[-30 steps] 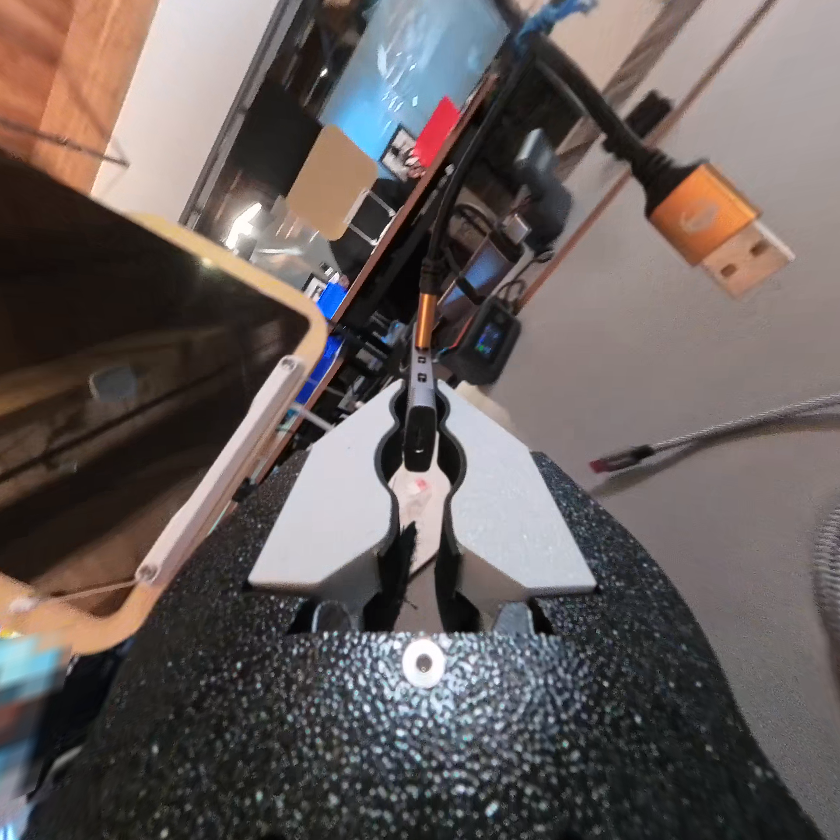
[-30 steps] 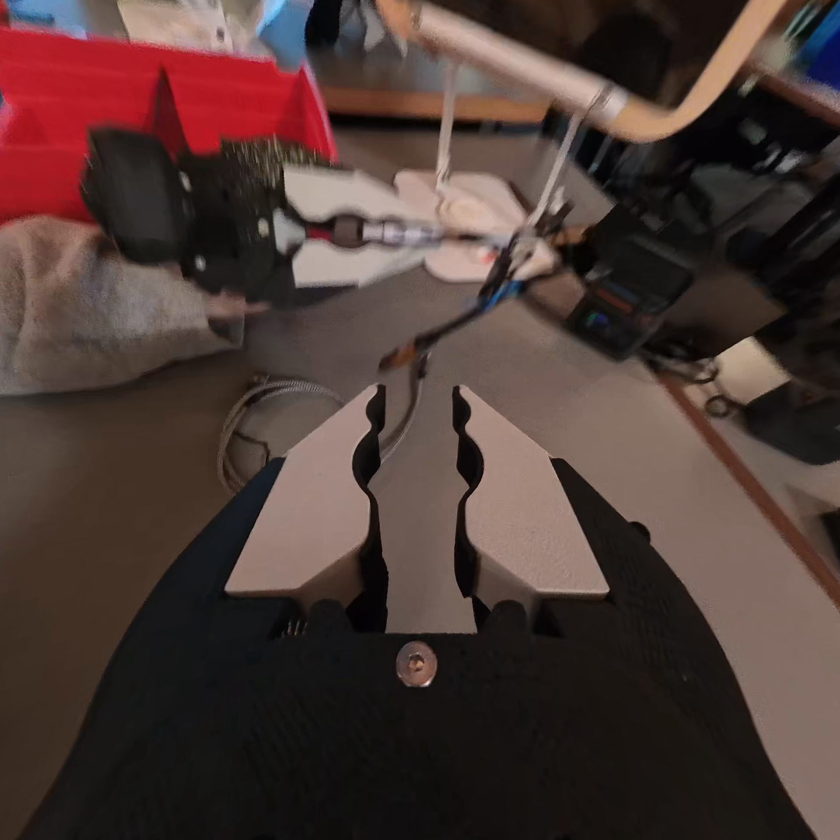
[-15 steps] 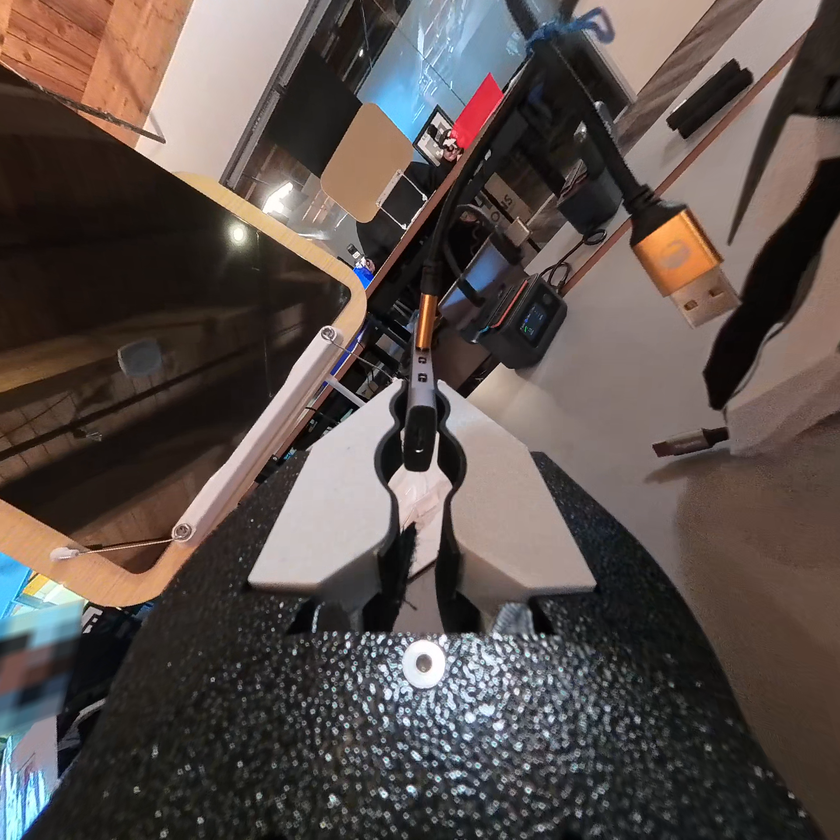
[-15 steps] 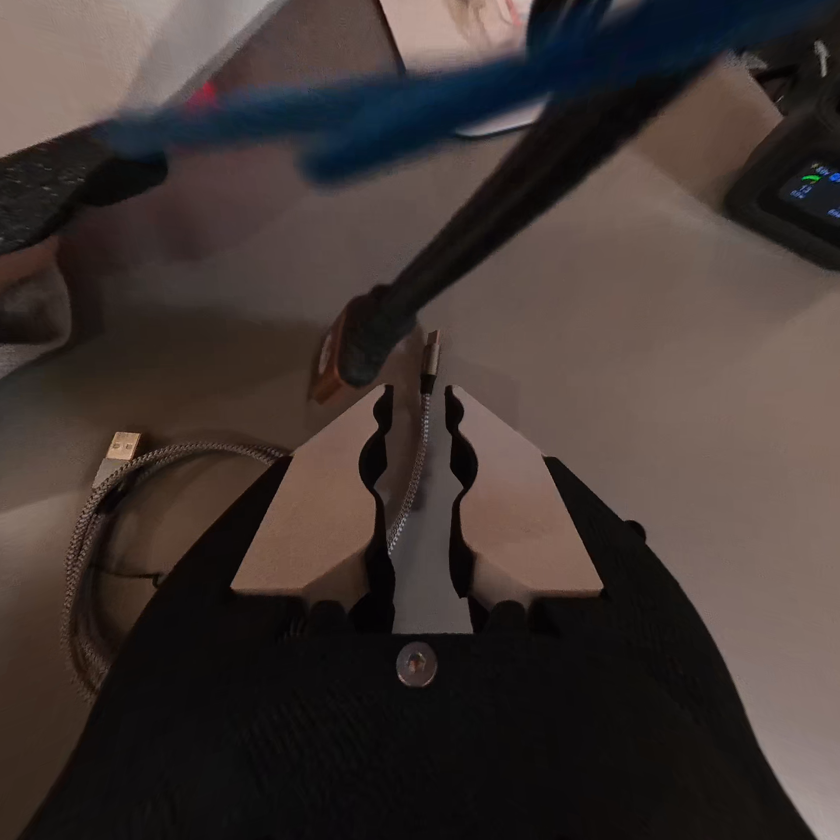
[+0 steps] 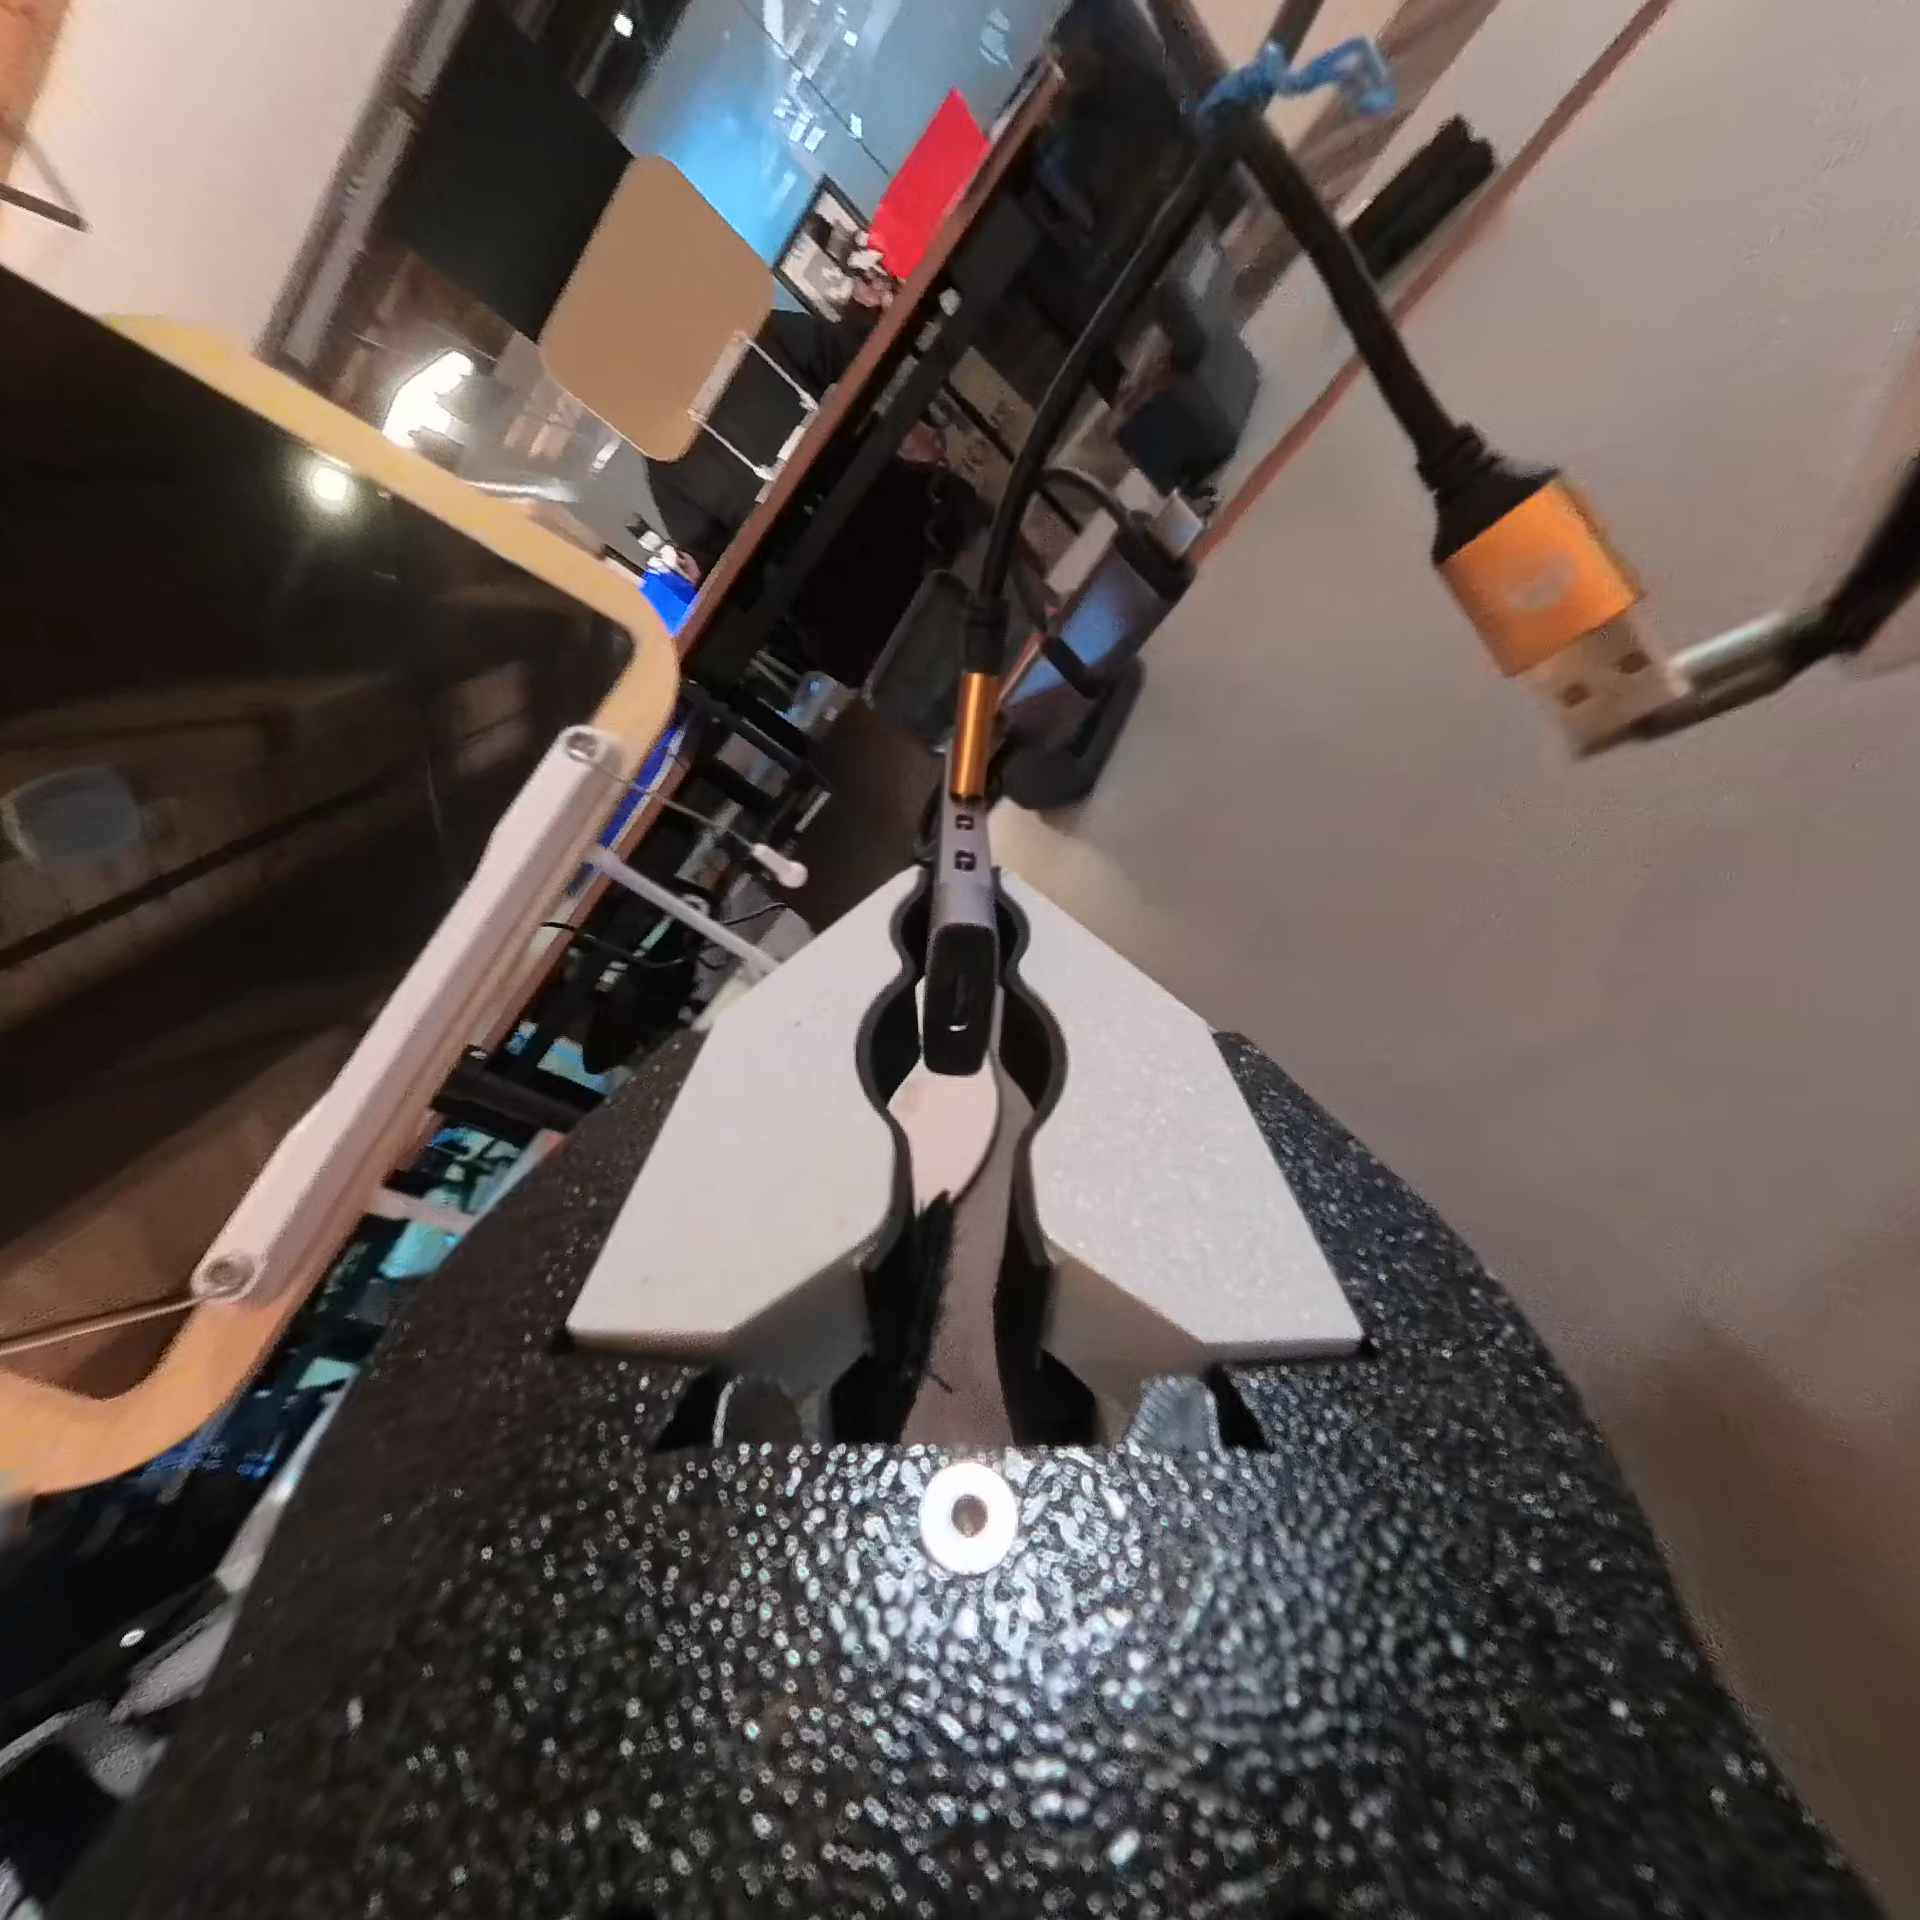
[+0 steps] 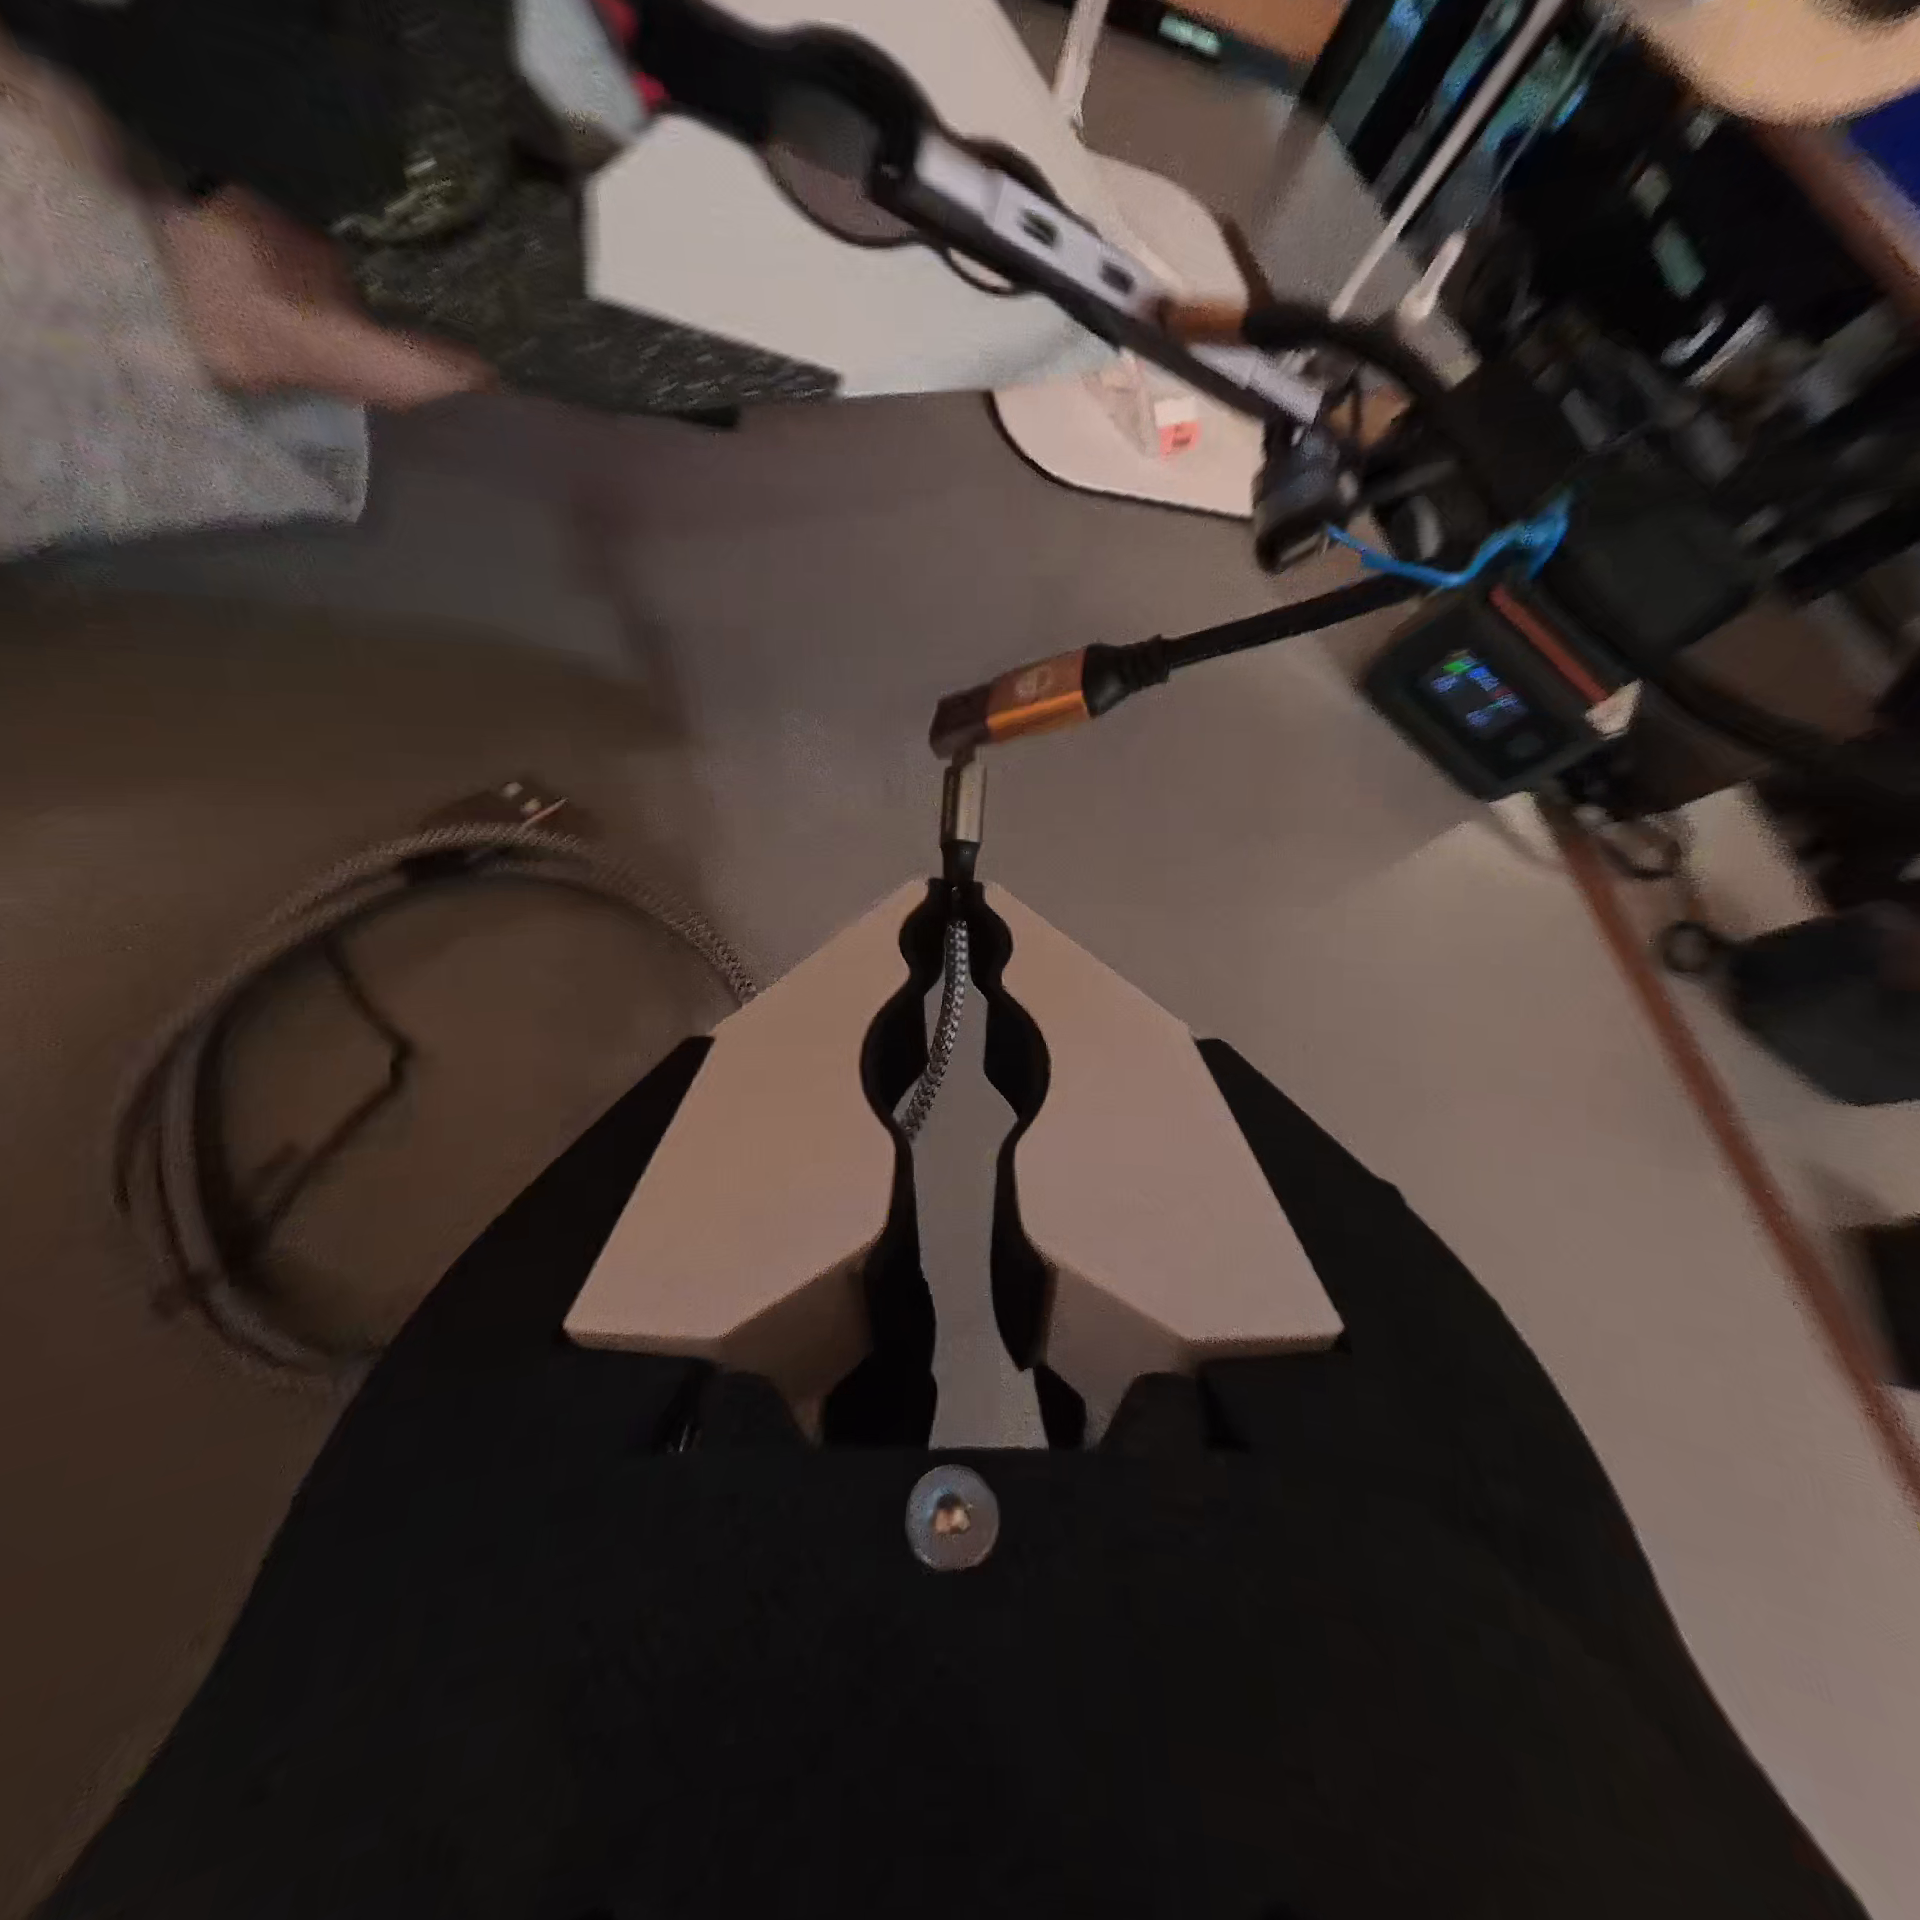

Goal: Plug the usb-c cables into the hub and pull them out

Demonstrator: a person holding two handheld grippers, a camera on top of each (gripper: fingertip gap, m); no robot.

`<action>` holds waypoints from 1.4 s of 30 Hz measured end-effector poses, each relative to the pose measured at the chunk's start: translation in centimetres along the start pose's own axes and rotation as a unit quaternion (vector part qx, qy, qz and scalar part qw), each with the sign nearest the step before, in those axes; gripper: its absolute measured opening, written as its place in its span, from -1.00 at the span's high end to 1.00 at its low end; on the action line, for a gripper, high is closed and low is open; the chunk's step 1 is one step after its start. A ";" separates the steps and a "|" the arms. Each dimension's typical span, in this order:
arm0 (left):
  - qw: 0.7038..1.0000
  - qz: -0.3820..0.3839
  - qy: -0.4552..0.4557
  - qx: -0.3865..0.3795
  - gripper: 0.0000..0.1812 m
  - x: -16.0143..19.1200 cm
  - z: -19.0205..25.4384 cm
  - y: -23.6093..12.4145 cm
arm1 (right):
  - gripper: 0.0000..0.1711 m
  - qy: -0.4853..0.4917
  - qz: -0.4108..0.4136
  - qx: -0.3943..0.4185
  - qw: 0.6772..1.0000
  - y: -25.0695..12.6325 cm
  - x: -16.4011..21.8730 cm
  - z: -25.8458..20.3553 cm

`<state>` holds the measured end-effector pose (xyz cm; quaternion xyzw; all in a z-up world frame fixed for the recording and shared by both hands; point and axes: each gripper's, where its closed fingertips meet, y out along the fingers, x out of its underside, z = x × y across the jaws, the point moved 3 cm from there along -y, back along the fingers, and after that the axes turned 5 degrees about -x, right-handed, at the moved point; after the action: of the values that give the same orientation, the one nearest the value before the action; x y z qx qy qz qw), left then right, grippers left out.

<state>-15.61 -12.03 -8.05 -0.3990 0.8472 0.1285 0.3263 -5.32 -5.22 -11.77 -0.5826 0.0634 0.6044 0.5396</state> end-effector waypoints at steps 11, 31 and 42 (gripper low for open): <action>0.990 -0.033 0.015 0.139 0.92 -2.5 5.5 -1.3 | 0.97 -0.219 0.040 0.204 0.953 -10.0 -3.1 -0.9; 0.970 -0.048 0.205 0.121 0.92 -2.8 11.8 -4.4 | 0.97 -0.405 -0.096 0.223 0.882 -3.3 4.3 -2.0; 0.968 -0.054 0.209 0.127 0.92 -2.9 11.9 -4.5 | 0.97 -0.479 -0.125 0.267 0.827 -2.7 4.5 -2.2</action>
<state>-5.52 -7.55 -14.95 -0.4174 0.8833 -0.0837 0.1962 -0.78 -3.05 -14.39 -0.0556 -0.1175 0.6946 0.7076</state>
